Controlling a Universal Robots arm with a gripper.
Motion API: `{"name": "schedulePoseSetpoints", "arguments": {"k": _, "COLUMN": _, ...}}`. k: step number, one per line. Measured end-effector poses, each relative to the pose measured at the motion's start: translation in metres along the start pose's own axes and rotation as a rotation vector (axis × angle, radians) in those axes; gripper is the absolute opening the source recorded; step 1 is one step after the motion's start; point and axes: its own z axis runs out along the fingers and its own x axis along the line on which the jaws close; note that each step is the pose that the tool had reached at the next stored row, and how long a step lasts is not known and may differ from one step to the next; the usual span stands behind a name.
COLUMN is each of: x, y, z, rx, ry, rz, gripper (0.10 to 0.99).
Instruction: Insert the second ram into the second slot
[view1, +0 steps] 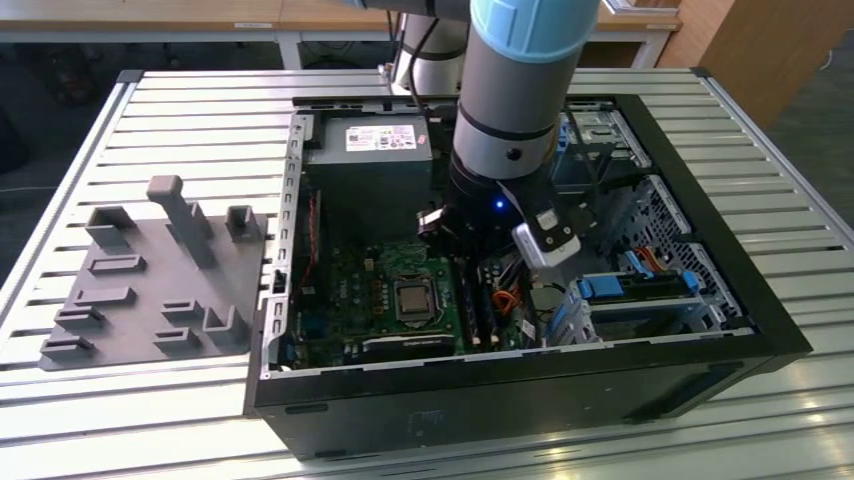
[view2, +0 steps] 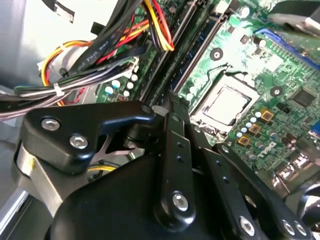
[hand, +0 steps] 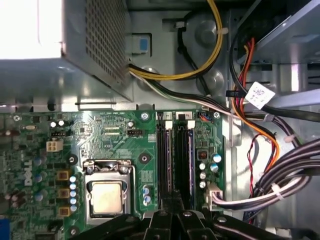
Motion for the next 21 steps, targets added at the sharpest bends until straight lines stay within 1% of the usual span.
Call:
{"name": "schedulePoseSetpoints", "arguments": {"k": 10, "x": 0.0006, "y": 0.0001, "z": -0.0084, "rx": 0.0, "ry": 0.0, "rz": 0.0, "gripper": 0.106}}
{"name": "schedulePoseSetpoints", "arguments": {"k": 16, "x": 0.0006, "y": 0.0001, "z": -0.0109, "rx": 0.0, "ry": 0.0, "rz": 0.0, "gripper": 0.106}}
{"name": "schedulePoseSetpoints", "arguments": {"k": 21, "x": 0.0006, "y": 0.0001, "z": -0.011, "rx": 0.0, "ry": 0.0, "rz": 0.0, "gripper": 0.106}}
